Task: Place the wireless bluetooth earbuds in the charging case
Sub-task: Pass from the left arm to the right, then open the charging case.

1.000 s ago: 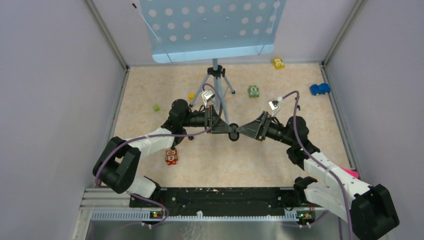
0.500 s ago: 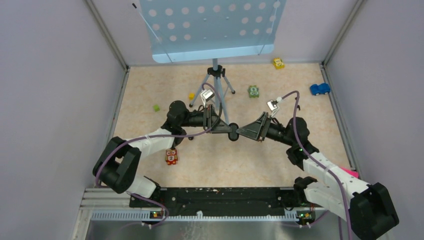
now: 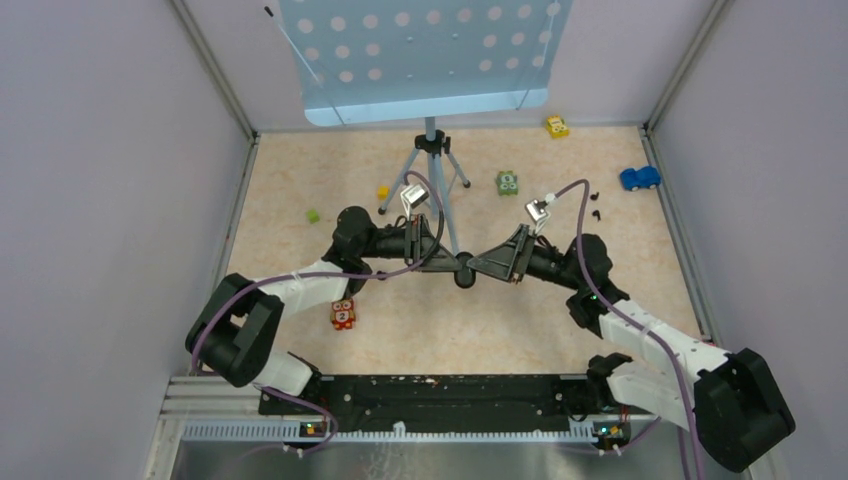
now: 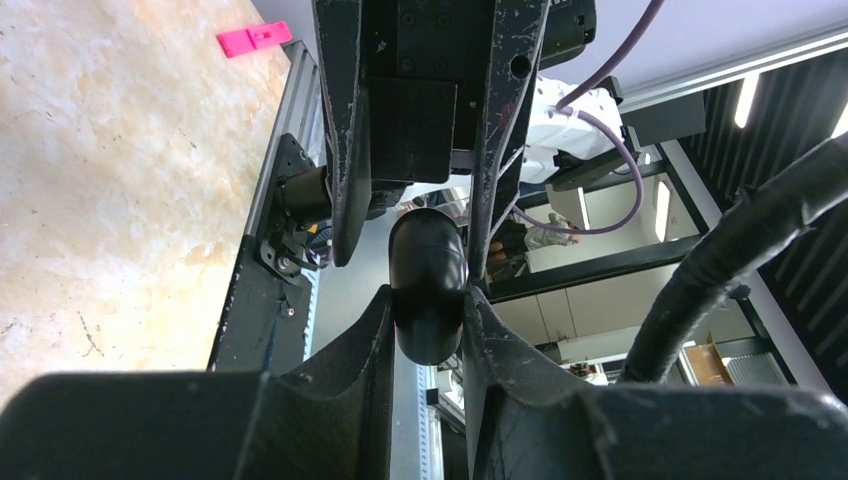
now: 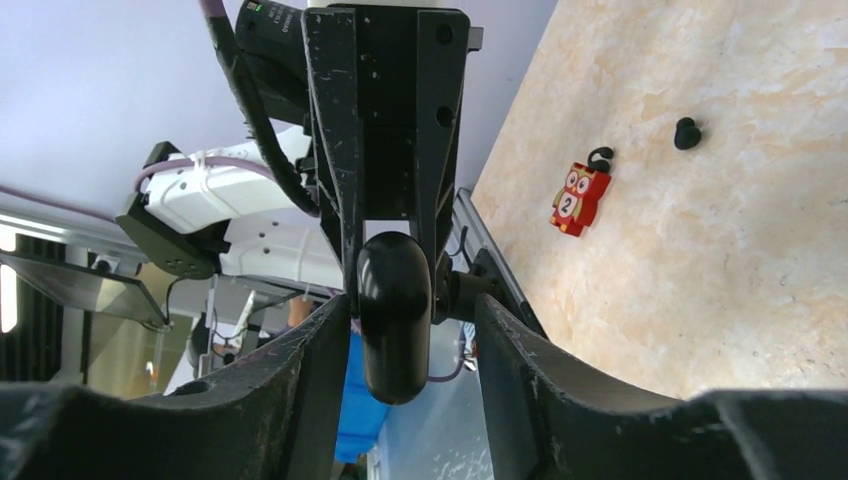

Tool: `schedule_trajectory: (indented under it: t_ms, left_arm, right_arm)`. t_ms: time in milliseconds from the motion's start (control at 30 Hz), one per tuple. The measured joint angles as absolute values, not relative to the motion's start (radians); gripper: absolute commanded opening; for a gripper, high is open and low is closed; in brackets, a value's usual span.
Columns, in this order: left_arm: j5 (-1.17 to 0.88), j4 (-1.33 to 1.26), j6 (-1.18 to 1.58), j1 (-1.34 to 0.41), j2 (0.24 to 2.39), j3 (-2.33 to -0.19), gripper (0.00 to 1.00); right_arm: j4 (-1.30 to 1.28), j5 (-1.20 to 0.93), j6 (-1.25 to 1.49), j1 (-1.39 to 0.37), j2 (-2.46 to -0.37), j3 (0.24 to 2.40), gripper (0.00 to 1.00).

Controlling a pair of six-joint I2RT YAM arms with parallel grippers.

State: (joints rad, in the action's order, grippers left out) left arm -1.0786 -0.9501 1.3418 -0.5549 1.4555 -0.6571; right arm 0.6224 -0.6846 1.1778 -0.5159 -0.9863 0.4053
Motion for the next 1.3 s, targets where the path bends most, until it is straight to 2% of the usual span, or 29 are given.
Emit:
schedule_trajectory:
  t_ms: [100,300,367,433,967,1200,1300]
  left_arm:
    - [-1.081,-0.950,1.342,-0.555,1.456,-0.656,0.00]
    - [-1.085,-0.950,1.341,-0.551,1.456,-0.646,0.00]
    - [-1.085,-0.951,1.342,-0.550,1.456,-0.645,0.00]
    - [-1.092,-0.961,1.343,-0.547,1.456,-0.645,0.00]
    - [-1.052,-1.098,1.447,-0.548,1.467,-0.580,0.06]
    - [-1.052,-1.163,1.488,-0.545,1.467,-0.572,0.06]
    - [-1.048,-1.198,1.512,-0.545,1.470,-0.562,0.09]
  right_arm:
    - [0.665,-0.689,1.197,-0.521,-1.011,0.405,0.46]
    - [0.693,-0.702,1.207,-0.553,-1.044,0.409,0.32]
    - [0.700,-0.702,1.209,-0.554,-1.045,0.410,0.18]
    - [0.702,-0.702,1.211,-0.554,-1.046,0.409,0.00]
    - [0.756,-0.683,1.251,-0.560,-1.038,0.366,0.00]
    - [0.807,-0.681,1.269,-0.561,-1.037,0.354,0.00]
    - [0.818,-0.682,1.273,-0.562,-1.037,0.353,0.00]
